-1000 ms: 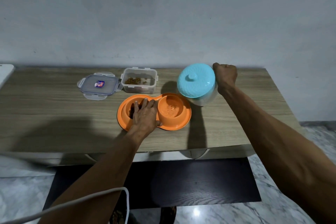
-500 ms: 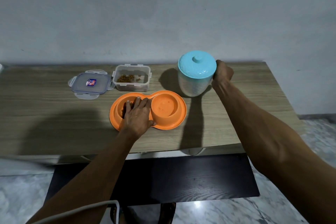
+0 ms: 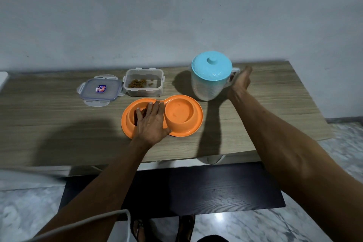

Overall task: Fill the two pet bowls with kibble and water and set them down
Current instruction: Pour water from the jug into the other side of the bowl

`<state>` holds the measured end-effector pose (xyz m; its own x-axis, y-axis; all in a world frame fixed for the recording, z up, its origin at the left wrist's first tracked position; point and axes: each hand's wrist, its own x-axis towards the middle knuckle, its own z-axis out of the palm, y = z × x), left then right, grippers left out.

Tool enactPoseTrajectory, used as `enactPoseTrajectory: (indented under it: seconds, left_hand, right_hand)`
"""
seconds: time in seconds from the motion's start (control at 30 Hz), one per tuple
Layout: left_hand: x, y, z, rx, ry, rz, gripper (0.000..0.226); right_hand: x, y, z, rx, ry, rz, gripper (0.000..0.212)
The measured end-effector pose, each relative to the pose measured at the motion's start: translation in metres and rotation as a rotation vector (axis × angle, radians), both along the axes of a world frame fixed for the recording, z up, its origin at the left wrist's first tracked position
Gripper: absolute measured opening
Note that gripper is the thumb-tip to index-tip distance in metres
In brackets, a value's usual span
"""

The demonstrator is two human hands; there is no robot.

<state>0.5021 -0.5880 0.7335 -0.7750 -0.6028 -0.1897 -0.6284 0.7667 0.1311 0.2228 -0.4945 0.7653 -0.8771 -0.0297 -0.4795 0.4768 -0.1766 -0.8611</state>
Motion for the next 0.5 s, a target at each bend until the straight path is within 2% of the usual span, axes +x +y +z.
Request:
enactPoseTrajectory:
  seconds: [0.1, 0.2, 0.3, 0.43, 0.5]
  left_hand:
    - [0.007, 0.000, 0.006, 0.065, 0.134, 0.087, 0.103]
    - [0.022, -0.010, 0.007, 0.040, 0.279, 0.212, 0.094]
    - [0.039, -0.026, 0.004, 0.076, 0.366, 0.433, 0.083]
    - [0.053, -0.046, -0.002, 0.280, 0.310, 0.798, 0.076]
    - [0.058, -0.052, -0.004, 0.323, 0.242, 0.820, 0.074]
  right_hand:
    - [0.009, 0.012, -0.025, 0.172, -0.029, 0.022, 0.055]
    - [0.050, 0.022, -0.032, 0.376, 0.024, 0.105, 0.049]
    - [0.088, 0.021, -0.035, 0.542, 0.093, 0.261, 0.049]
    - [0.116, 0.008, -0.037, 0.716, 0.090, 0.528, 0.068]
    - [0.124, 0.003, -0.042, 0.760, 0.050, 0.604, 0.072]
